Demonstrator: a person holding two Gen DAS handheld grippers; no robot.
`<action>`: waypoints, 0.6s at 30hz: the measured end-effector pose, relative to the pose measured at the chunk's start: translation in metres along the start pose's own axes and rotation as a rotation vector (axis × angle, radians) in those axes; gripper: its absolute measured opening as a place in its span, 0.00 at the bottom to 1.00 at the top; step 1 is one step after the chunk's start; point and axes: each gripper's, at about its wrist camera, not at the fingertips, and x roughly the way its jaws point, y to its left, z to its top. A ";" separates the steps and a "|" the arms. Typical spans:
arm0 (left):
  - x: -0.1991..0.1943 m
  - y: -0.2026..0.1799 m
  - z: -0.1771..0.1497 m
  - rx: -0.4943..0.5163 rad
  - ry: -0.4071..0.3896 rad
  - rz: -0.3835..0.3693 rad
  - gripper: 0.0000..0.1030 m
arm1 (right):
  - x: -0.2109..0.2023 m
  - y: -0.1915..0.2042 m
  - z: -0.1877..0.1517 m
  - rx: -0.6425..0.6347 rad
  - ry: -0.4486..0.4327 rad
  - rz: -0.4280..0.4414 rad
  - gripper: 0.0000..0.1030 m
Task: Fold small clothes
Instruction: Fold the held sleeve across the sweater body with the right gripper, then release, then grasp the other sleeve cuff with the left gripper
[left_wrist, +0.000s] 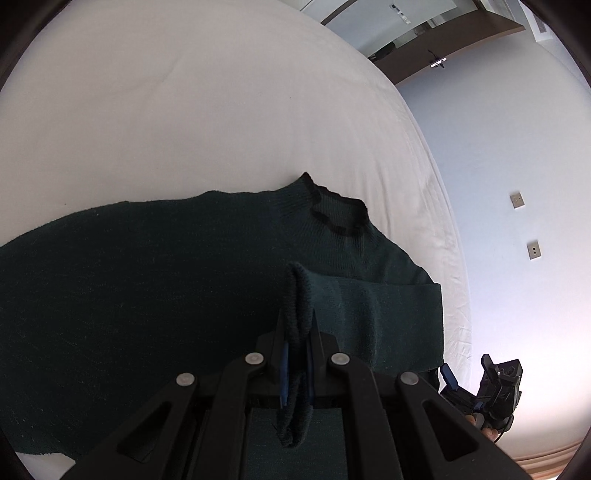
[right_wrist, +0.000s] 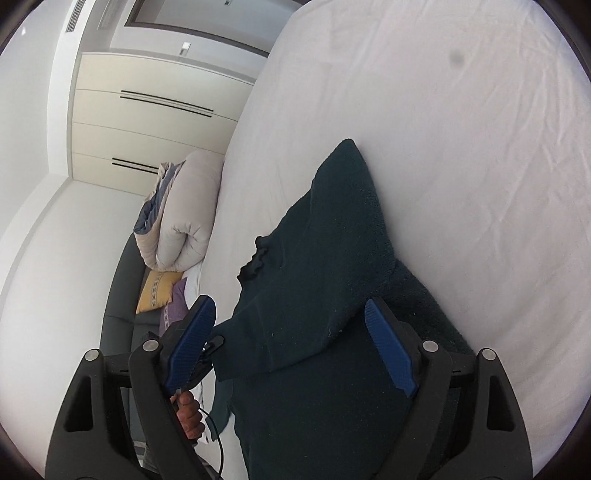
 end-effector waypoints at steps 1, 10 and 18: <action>0.000 0.004 -0.001 -0.003 0.003 0.001 0.06 | 0.000 0.002 0.001 0.002 0.009 -0.008 0.81; -0.006 0.033 -0.008 -0.034 0.002 0.013 0.06 | -0.014 -0.014 0.033 0.011 0.036 -0.036 0.81; 0.009 0.038 -0.006 -0.044 -0.024 0.051 0.27 | 0.007 0.013 0.057 -0.070 0.120 0.000 0.81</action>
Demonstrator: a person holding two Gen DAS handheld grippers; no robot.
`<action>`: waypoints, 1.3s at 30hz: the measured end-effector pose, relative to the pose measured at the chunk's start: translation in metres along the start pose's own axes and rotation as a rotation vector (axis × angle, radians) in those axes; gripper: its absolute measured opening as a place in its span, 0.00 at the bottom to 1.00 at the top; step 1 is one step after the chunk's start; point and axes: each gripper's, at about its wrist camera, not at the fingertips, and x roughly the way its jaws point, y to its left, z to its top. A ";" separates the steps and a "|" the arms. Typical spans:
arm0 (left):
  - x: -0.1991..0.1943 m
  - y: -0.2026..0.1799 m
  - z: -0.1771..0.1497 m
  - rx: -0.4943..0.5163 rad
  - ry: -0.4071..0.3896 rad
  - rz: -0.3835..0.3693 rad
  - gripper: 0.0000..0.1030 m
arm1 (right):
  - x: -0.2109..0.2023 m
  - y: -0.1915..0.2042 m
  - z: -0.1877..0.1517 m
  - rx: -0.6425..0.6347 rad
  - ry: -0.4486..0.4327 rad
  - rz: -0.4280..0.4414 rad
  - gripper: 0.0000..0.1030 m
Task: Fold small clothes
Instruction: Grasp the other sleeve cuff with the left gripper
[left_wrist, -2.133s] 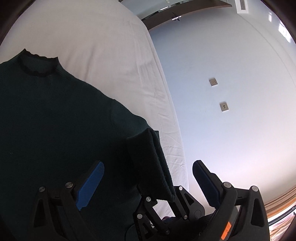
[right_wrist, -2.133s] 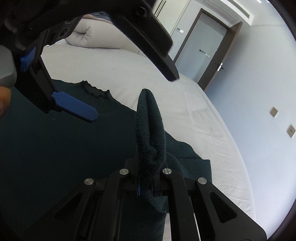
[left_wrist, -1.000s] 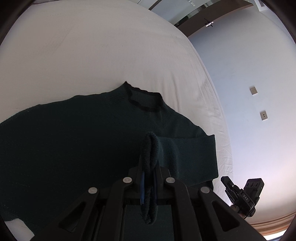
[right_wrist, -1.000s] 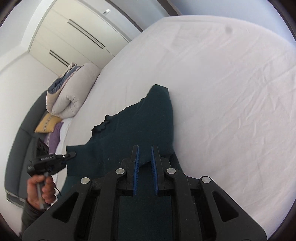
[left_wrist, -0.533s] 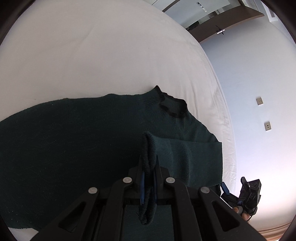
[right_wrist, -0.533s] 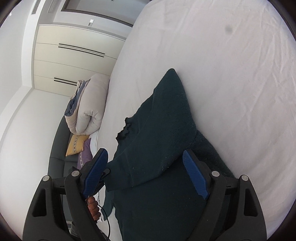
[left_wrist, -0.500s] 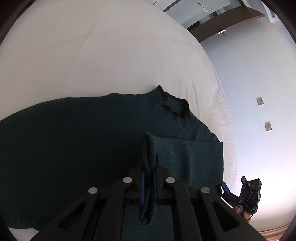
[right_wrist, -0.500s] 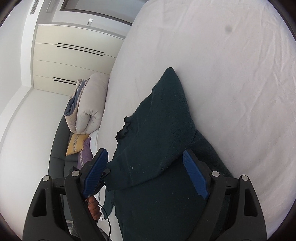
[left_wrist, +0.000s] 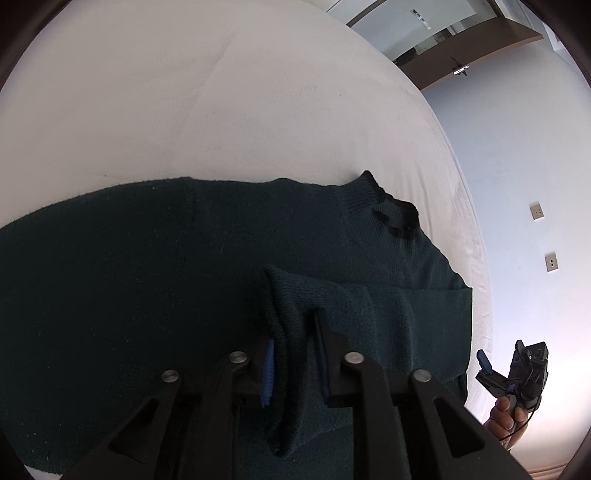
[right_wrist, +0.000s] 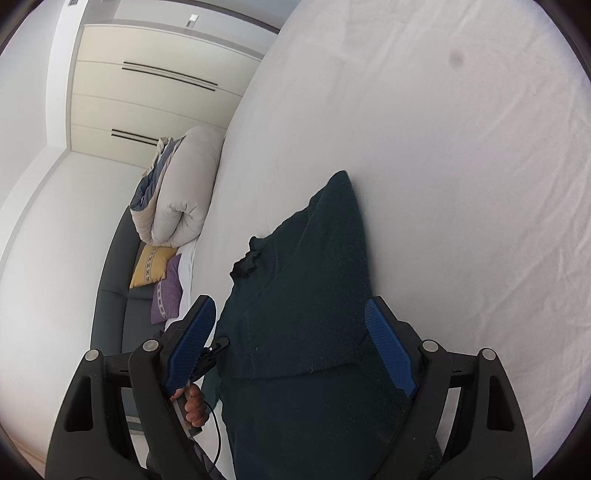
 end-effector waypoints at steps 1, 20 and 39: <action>-0.002 0.002 -0.001 -0.007 -0.011 -0.027 0.40 | 0.000 0.000 0.002 -0.006 0.014 0.001 0.81; 0.015 -0.061 -0.047 0.268 -0.145 0.154 0.71 | 0.116 -0.002 0.079 0.019 0.131 0.004 0.81; -0.173 0.120 -0.170 -0.278 -0.554 -0.085 0.81 | 0.005 0.011 -0.096 -0.022 0.161 0.207 0.80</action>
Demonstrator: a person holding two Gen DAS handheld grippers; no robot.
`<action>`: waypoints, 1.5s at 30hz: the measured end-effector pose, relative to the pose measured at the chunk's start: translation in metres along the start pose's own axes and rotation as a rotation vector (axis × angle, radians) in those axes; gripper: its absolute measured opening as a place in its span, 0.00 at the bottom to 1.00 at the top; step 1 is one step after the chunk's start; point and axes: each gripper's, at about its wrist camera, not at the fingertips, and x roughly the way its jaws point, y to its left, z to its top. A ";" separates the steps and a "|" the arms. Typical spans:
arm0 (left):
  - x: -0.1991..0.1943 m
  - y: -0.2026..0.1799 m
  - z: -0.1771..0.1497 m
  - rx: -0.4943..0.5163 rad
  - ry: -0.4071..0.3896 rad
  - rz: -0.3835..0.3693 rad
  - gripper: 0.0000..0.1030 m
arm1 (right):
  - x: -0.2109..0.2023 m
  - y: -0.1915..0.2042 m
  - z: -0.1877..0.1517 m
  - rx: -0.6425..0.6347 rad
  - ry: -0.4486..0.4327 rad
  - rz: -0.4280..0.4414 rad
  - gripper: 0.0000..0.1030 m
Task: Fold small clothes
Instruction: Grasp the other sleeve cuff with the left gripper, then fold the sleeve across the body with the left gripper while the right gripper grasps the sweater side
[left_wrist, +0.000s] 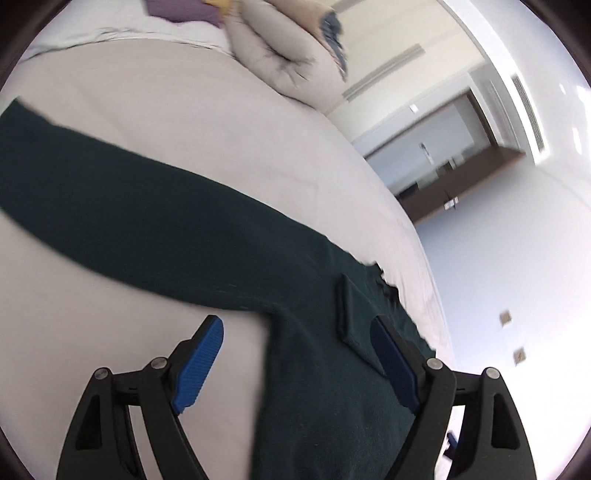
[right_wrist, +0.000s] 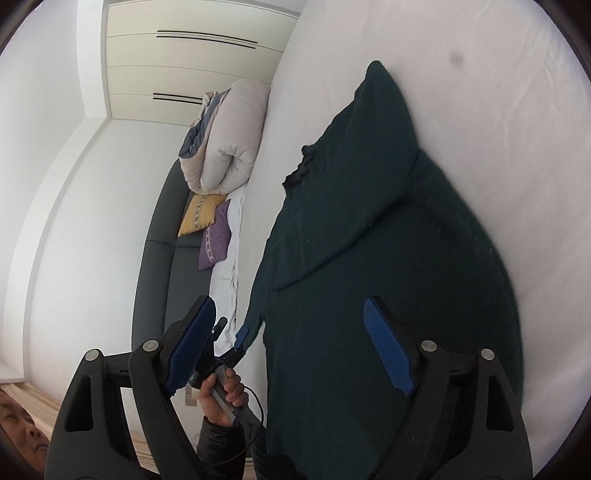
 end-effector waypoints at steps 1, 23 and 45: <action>-0.013 0.019 0.005 -0.060 -0.031 -0.003 0.81 | 0.001 0.003 -0.012 -0.006 0.009 0.001 0.80; -0.049 0.204 0.071 -0.777 -0.331 -0.129 0.45 | 0.100 0.087 -0.128 -0.088 0.168 -0.044 0.80; -0.065 0.224 0.080 -0.809 -0.424 -0.031 0.14 | 0.109 0.066 -0.139 -0.053 0.184 -0.063 0.80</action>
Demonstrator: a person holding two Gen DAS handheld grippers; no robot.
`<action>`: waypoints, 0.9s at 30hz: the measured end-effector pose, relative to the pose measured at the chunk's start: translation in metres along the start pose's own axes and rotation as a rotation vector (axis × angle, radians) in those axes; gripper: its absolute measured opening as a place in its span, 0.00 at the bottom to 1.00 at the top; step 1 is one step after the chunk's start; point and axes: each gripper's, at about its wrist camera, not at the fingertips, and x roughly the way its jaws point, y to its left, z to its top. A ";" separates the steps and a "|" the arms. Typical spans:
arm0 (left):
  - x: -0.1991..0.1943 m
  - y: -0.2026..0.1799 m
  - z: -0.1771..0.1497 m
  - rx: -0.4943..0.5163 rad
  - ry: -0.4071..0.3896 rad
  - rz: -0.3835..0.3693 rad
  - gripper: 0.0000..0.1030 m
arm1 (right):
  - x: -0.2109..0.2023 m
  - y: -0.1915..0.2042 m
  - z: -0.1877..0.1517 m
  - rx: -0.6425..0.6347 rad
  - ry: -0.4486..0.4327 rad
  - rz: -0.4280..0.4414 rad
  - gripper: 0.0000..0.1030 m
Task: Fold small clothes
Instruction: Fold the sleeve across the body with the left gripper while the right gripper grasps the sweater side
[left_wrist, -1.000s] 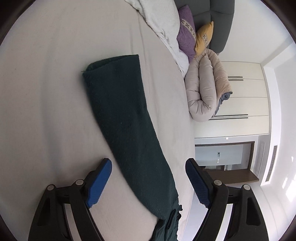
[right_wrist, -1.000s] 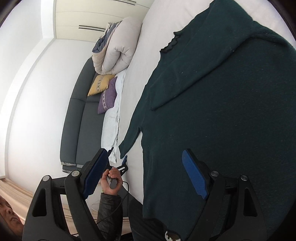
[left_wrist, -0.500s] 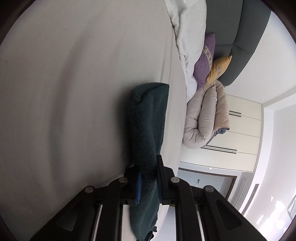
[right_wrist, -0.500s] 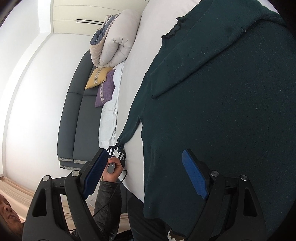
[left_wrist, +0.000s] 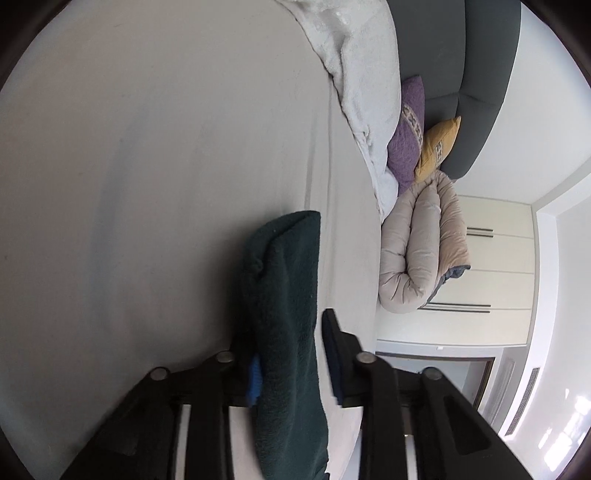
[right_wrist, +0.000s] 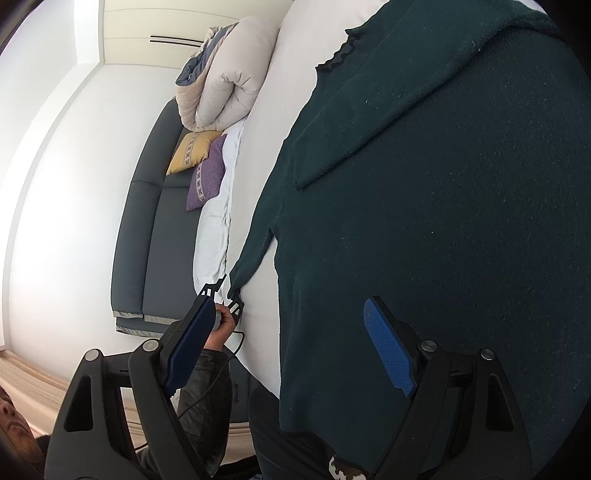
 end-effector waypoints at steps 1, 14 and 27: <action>0.001 -0.002 0.000 0.015 0.008 0.012 0.06 | 0.001 0.000 0.000 0.000 0.000 0.002 0.80; 0.021 -0.159 -0.219 1.169 0.109 0.153 0.07 | -0.008 0.002 0.028 -0.028 -0.039 0.010 0.80; 0.018 -0.090 -0.434 2.004 0.061 0.220 0.07 | 0.074 0.032 0.121 0.001 0.080 0.098 0.80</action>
